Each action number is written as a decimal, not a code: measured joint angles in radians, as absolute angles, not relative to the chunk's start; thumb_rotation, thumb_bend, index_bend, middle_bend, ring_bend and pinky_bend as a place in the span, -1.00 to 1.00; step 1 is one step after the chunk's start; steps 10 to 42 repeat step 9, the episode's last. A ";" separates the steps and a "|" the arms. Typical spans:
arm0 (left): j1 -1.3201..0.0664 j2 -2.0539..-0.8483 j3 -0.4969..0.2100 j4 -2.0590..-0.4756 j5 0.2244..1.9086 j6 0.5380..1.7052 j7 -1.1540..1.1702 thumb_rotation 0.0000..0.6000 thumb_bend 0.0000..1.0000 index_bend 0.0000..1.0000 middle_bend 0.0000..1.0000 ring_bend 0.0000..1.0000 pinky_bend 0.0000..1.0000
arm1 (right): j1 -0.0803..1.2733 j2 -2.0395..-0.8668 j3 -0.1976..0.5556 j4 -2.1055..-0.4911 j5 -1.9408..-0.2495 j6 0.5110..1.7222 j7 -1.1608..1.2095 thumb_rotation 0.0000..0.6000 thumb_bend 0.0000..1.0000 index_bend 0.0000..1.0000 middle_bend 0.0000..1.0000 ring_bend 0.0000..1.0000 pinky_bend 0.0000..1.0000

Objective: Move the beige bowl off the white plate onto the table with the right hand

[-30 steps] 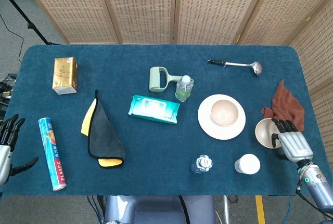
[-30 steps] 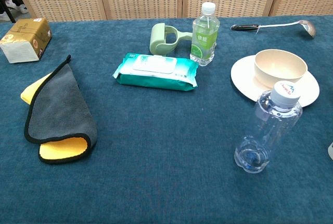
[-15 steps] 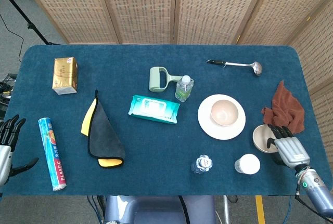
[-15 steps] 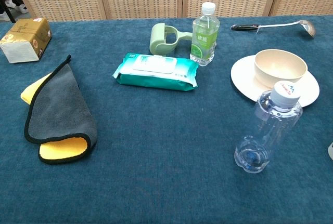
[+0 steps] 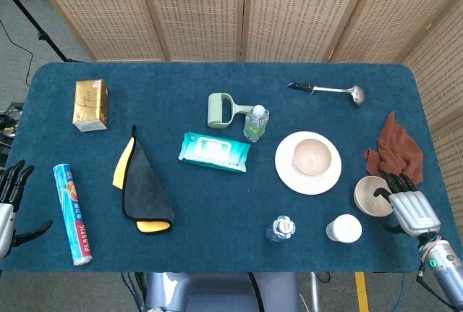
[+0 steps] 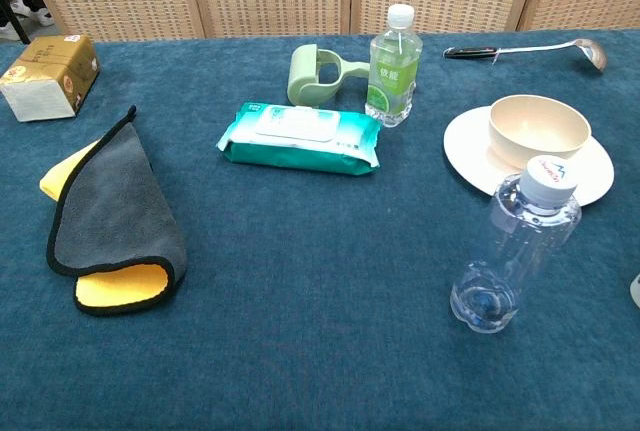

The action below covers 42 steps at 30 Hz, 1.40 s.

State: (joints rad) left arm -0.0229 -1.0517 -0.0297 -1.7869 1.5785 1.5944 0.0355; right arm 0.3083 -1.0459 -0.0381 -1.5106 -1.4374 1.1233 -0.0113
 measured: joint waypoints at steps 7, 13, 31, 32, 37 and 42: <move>-0.021 -1.051 -0.019 -1.777 1.603 1.597 0.047 1.00 -0.79 -1.00 -1.00 -1.00 -1.00 | 0.254 -1.003 0.000 -1.569 -1.470 1.327 -0.045 1.00 -1.00 -0.84 -1.00 -1.00 -1.00; -0.021 -1.055 -0.017 -1.772 1.612 1.599 0.053 1.00 -0.79 -1.00 -1.00 -1.00 -1.00 | 0.234 -1.013 0.016 -1.567 -1.483 1.405 -0.059 1.00 -1.00 -0.87 -1.00 -1.00 -1.00; -0.021 -1.055 -0.017 -1.772 1.612 1.599 0.053 1.00 -0.79 -1.00 -1.00 -1.00 -1.00 | 0.234 -1.013 0.016 -1.567 -1.483 1.405 -0.059 1.00 -1.00 -0.87 -1.00 -1.00 -1.00; -0.021 -1.055 -0.017 -1.772 1.612 1.599 0.053 1.00 -0.79 -1.00 -1.00 -1.00 -1.00 | 0.234 -1.013 0.016 -1.567 -1.483 1.405 -0.059 1.00 -1.00 -0.87 -1.00 -1.00 -1.00; -0.021 -1.055 -0.017 -1.772 1.612 1.599 0.053 1.00 -0.79 -1.00 -1.00 -1.00 -1.00 | 0.234 -1.013 0.016 -1.567 -1.483 1.405 -0.059 1.00 -1.00 -0.87 -1.00 -1.00 -1.00; -0.021 -1.055 -0.017 -1.772 1.612 1.599 0.053 1.00 -0.79 -1.00 -1.00 -1.00 -1.00 | 0.234 -1.013 0.016 -1.567 -1.483 1.405 -0.059 1.00 -1.00 -0.87 -1.00 -1.00 -1.00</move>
